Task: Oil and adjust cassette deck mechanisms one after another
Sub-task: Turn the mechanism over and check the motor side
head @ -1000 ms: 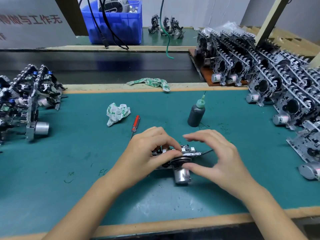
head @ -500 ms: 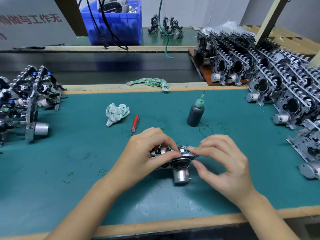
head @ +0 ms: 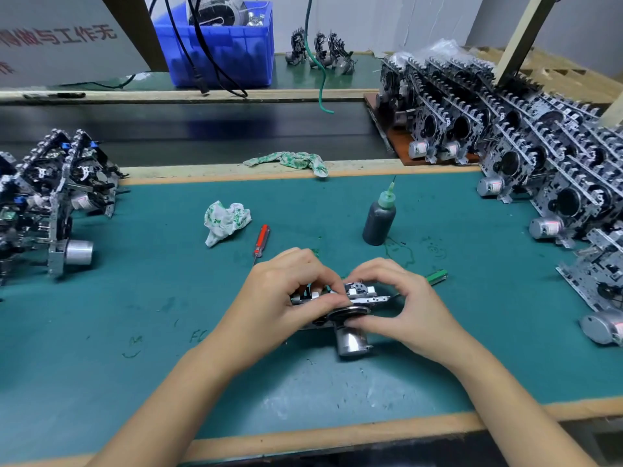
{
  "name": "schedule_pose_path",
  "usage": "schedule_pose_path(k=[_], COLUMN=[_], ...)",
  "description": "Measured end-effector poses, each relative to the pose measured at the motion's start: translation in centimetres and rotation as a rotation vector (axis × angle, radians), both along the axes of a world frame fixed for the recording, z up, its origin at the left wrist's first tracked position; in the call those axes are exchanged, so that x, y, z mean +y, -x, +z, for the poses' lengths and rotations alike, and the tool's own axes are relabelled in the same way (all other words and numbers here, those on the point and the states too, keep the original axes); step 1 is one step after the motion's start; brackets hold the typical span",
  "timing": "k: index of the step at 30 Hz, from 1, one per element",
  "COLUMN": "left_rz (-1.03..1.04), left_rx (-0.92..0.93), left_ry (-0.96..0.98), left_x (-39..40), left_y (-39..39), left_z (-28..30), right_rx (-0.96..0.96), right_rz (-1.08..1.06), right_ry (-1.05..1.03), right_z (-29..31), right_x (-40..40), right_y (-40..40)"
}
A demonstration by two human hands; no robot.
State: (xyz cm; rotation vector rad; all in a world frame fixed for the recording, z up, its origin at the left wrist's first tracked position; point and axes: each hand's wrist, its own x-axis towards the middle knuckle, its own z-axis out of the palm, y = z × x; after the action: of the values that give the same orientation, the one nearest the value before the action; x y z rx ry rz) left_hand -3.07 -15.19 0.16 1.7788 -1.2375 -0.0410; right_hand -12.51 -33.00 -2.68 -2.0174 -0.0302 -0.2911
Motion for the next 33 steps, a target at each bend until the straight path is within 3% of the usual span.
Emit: schedule_pose_path(k=[7, 14, 18, 24, 30, 33], left_rz=[-0.026, -0.042, -0.043, -0.033, -0.059, -0.057], left_rx=[0.027, 0.043, 0.04, 0.03, 0.029, 0.029], left_ry=[-0.008, -0.009, -0.011, -0.008, -0.002, -0.001], left_x=[0.0, 0.0, -0.1, 0.0, 0.0, -0.1], left_y=[-0.3, -0.5, -0.7, -0.5, -0.6, -0.6], left_z=[0.1, 0.0, -0.1, 0.0, 0.0, 0.1], right_rx=[0.061, 0.067, 0.126, 0.002, -0.143, -0.108], right_rz=[0.091, 0.07, 0.051, -0.147, -0.111, -0.082], right_ry=[-0.185, -0.152, -0.033, 0.405, 0.627, 0.669], right_z=[-0.3, -0.2, -0.2, -1.0, -0.8, -0.7], right_x=[0.1, 0.1, -0.4, -0.8, -1.4, -1.4], right_y=[-0.6, -0.8, 0.1, 1.6, 1.7, 2.1])
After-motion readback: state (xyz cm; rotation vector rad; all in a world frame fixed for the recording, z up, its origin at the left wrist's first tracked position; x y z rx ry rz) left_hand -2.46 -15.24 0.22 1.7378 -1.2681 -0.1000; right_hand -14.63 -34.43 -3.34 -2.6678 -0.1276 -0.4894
